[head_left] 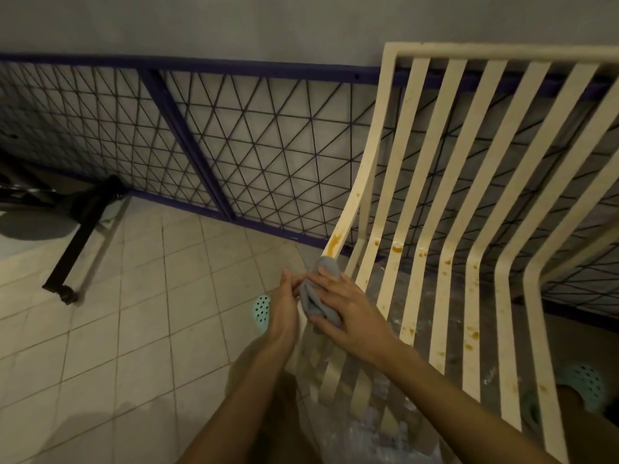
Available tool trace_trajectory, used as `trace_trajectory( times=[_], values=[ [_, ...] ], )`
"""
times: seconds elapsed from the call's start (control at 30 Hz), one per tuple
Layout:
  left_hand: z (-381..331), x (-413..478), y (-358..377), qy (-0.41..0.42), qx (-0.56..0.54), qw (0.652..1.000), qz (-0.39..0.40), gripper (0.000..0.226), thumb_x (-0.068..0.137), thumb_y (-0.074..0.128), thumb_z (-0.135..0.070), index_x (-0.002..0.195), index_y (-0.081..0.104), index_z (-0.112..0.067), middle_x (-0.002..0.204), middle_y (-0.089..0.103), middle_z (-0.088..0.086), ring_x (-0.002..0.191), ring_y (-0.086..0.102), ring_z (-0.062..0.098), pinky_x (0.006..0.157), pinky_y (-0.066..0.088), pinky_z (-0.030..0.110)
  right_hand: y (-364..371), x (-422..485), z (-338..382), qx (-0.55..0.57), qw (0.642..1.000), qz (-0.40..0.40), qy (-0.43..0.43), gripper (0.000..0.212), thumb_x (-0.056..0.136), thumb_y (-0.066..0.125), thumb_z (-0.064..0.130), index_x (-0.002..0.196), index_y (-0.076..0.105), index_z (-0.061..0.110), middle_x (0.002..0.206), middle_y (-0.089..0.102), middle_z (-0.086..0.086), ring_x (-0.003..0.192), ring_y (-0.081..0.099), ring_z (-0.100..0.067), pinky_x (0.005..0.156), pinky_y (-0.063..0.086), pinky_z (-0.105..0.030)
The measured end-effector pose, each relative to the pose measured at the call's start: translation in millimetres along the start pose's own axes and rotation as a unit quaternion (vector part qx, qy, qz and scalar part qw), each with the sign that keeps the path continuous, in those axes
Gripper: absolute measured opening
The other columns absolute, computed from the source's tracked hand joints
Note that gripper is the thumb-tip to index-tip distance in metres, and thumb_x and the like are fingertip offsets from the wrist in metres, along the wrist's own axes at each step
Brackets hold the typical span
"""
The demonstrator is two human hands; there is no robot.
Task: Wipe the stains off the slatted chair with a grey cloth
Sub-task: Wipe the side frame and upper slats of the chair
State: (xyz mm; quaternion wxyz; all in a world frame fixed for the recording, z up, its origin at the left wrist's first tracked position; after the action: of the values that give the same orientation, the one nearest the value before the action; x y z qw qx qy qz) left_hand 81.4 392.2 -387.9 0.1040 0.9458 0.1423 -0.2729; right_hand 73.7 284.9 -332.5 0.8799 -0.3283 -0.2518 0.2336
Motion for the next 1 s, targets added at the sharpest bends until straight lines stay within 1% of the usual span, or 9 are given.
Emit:
trace_trajectory(
  times=[0.03,0.07,0.17,0.23,0.4,0.53,0.7,0.83,1.0],
  values=[
    [-3.1,1.5,2.0,0.003,0.024,1.0,-0.001,0.052,0.103,0.022,-0.043,0.1,0.055,-0.003,0.085,0.057,0.013,0.078,0.055,0.018,0.069,0.046,0.029,-0.5,5.1,-5.4,0.0,1.0,0.014,0.007,0.049,0.099,0.047,0.042,0.145,0.044,0.024,0.155,0.033,0.007,0.147,0.01,0.0,0.122,0.007,-0.033],
    [-5.3,4.3,4.7,0.009,0.049,0.999,0.002,0.053,0.103,0.02,-0.042,0.103,0.055,-0.003,0.086,0.059,0.015,0.079,0.057,0.019,0.07,0.047,0.029,-3.0,11.1,-8.1,0.004,1.0,0.016,0.018,0.049,0.1,0.042,0.044,0.144,0.044,0.025,0.155,0.033,0.007,0.147,0.009,0.001,0.122,0.007,-0.033],
    [-13.6,12.4,-3.0,0.073,0.122,0.989,-0.037,0.059,0.102,0.024,-0.049,0.09,0.069,-0.012,0.091,0.071,0.017,0.087,0.068,0.025,0.089,0.053,0.044,-3.2,20.5,-9.4,0.032,0.999,0.002,0.026,0.043,0.102,0.039,0.037,0.14,0.051,0.022,0.152,0.039,0.004,0.146,0.016,-0.001,0.121,0.017,-0.035],
    [-17.2,13.7,-7.2,0.094,0.142,0.983,-0.064,0.06,0.101,0.026,-0.049,0.08,0.07,-0.016,0.085,0.072,0.014,0.085,0.069,0.026,0.091,0.052,0.048,2.8,19.5,-10.7,0.021,0.999,-0.006,0.025,0.04,0.102,0.042,0.03,0.138,0.053,0.018,0.151,0.041,0.002,0.146,0.018,-0.004,0.121,0.019,-0.035],
    [-22.6,19.2,-9.7,0.116,0.172,0.974,-0.091,0.065,0.098,0.022,-0.058,0.086,0.071,-0.016,0.086,0.073,0.007,0.086,0.068,0.021,0.09,0.052,0.046,-3.3,31.2,-21.3,0.005,1.0,-0.009,0.002,0.035,0.098,0.049,0.019,0.131,0.06,0.013,0.146,0.048,-0.004,0.144,0.026,-0.011,0.119,0.018,-0.026],
    [-28.2,23.3,-1.8,0.144,0.188,0.97,-0.054,0.063,0.101,0.019,-0.051,0.091,0.072,-0.018,0.094,0.072,0.006,0.093,0.065,0.018,0.082,0.049,0.03,-11.9,46.0,-41.4,-0.015,0.999,-0.027,0.015,0.032,0.096,0.052,0.013,0.126,0.063,0.009,0.141,0.053,-0.009,0.141,0.032,-0.013,0.118,0.026,-0.034],
    [-17.8,27.0,-8.7,0.138,0.183,0.97,-0.08,0.069,0.1,0.019,-0.054,0.087,0.072,-0.011,0.086,0.072,0.01,0.086,0.068,0.025,0.077,0.05,0.036,9.1,27.0,-43.1,0.009,0.998,-0.023,0.051,0.036,0.1,0.049,0.02,0.135,0.057,0.013,0.152,0.04,-0.002,0.147,0.019,-0.01,0.12,0.022,-0.034],
    [-23.0,19.2,1.9,0.163,0.173,0.968,-0.078,0.06,0.102,0.022,-0.049,0.1,0.072,-0.016,0.089,0.073,0.005,0.083,0.069,0.016,0.077,0.055,0.035,5.0,9.8,-32.5,-0.029,0.999,-0.002,0.022,0.045,0.101,0.048,0.035,0.144,0.045,0.024,0.158,0.027,0.004,0.149,0.008,-0.008,0.121,0.012,-0.032],
    [-25.4,22.0,2.6,0.175,0.164,0.968,-0.08,0.059,0.101,0.023,-0.048,0.096,0.072,-0.017,0.088,0.073,0.003,0.085,0.068,0.015,0.08,0.053,0.033,-0.9,22.2,-50.4,-0.06,0.998,0.013,0.021,0.042,0.1,0.045,0.041,0.139,0.051,0.028,0.155,0.035,0.007,0.148,0.015,-0.008,0.12,0.018,-0.043]
  ],
)
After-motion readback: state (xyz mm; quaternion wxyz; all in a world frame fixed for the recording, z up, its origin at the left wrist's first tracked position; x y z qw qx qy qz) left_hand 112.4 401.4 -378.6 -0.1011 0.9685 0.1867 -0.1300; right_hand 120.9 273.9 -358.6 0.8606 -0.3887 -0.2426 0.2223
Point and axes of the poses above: each hand's wrist, its own x-axis towards the middle knuckle, its own y-axis out of the palm, z = x × y, the point moved 9 cm from there along x, towards the middle knuckle
